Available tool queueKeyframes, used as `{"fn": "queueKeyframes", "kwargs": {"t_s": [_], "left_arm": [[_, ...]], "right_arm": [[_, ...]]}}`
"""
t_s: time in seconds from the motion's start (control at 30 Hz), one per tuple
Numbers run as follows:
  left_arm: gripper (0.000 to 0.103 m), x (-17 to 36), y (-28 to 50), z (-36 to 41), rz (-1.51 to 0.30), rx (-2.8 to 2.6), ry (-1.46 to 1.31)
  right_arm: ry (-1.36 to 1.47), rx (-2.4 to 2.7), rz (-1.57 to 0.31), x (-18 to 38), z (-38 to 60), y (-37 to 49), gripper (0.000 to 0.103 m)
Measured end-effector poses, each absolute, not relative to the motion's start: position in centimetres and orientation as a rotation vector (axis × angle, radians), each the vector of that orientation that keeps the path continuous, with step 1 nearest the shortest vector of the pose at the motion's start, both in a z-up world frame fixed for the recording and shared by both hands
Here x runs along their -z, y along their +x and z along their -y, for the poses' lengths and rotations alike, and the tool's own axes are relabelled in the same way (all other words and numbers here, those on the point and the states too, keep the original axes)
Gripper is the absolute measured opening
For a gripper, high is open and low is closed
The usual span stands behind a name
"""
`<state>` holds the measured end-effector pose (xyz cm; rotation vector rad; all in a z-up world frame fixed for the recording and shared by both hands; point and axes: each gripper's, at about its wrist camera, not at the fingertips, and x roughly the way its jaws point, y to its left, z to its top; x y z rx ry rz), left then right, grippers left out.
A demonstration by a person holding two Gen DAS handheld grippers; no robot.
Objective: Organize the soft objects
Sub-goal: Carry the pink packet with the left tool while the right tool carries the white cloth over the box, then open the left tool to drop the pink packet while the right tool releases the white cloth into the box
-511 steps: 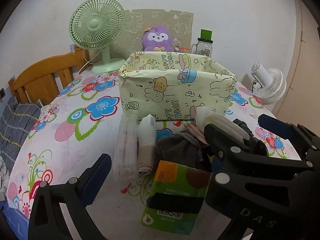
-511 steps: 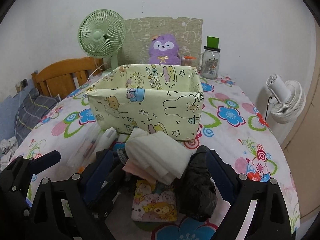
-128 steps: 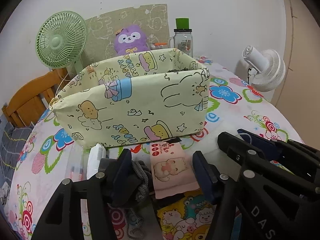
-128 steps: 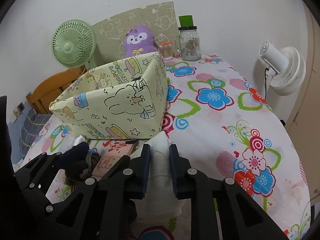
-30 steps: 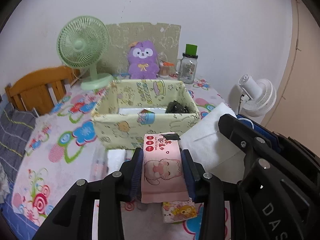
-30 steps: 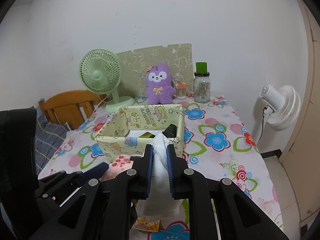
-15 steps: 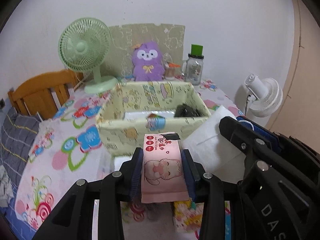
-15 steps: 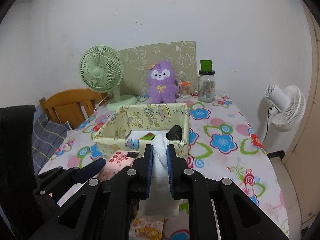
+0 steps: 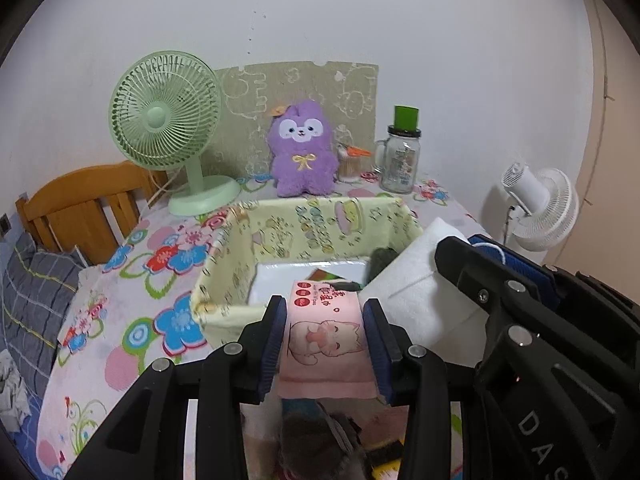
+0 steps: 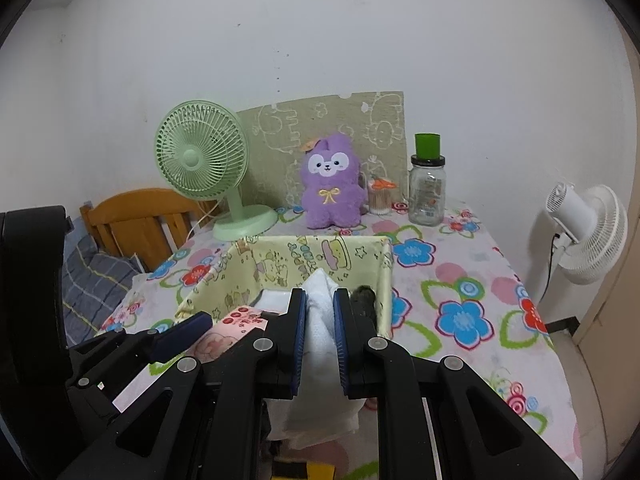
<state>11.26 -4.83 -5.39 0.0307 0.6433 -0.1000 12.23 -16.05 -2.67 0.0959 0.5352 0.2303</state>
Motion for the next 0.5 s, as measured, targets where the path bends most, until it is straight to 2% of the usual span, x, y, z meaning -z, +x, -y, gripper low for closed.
{"fn": "queueKeyframes", "kwargs": {"t_s": [0.5], "left_arm": [[0.041,4.7,15.0,4.1,-0.596,0.067,0.056]], "right_arm": [[0.14,-0.268,-0.529,2.8,15.7,16.4,0.017]]}}
